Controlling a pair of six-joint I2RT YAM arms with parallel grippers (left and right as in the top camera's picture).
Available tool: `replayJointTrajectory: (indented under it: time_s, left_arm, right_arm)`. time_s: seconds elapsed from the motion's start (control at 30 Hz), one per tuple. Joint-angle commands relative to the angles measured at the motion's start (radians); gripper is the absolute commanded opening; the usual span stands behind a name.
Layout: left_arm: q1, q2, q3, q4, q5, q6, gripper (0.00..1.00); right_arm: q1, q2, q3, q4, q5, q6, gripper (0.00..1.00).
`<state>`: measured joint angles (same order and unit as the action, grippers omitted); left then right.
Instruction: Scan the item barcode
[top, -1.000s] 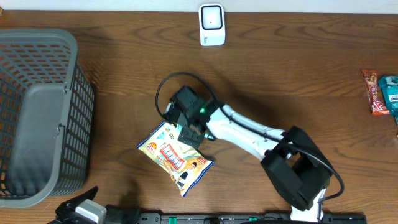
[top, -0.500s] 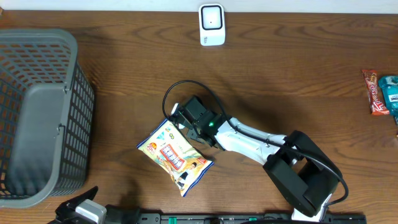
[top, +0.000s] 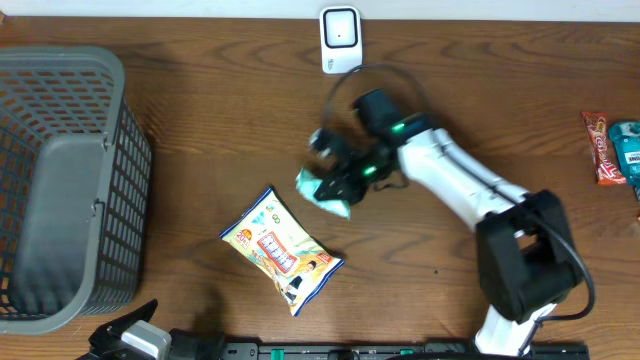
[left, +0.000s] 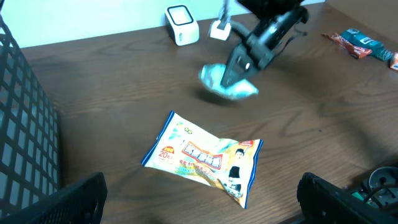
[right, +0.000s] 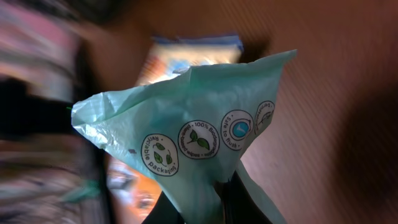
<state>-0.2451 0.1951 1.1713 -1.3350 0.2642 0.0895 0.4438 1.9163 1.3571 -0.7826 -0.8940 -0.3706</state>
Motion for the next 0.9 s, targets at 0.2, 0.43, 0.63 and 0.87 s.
replayJointTrajectory:
  time_s: [0.2, 0.43, 0.63, 0.87]
  left_arm:
    - [0.0, -0.003, 0.004, 0.003, 0.012, 0.003, 0.98]
    - [0.001, -0.003, 0.004, 0.003, 0.012, 0.003, 0.98]
    - [0.001, -0.003, 0.004, 0.003, 0.012, 0.003, 0.98]
    - [0.0, -0.003, 0.004, 0.003, 0.013, 0.003, 0.98]
  right_arm:
    - [-0.085, 0.012, -0.062, 0.002, -0.668, -0.144, 0.01]
    - [-0.034, 0.012, -0.1, 0.001, -0.668, -0.215, 0.01]
    - [0.037, 0.012, -0.107, 0.002, -0.668, -0.281, 0.01]
    - [0.082, 0.012, -0.107, 0.008, -0.668, -0.286, 0.01]
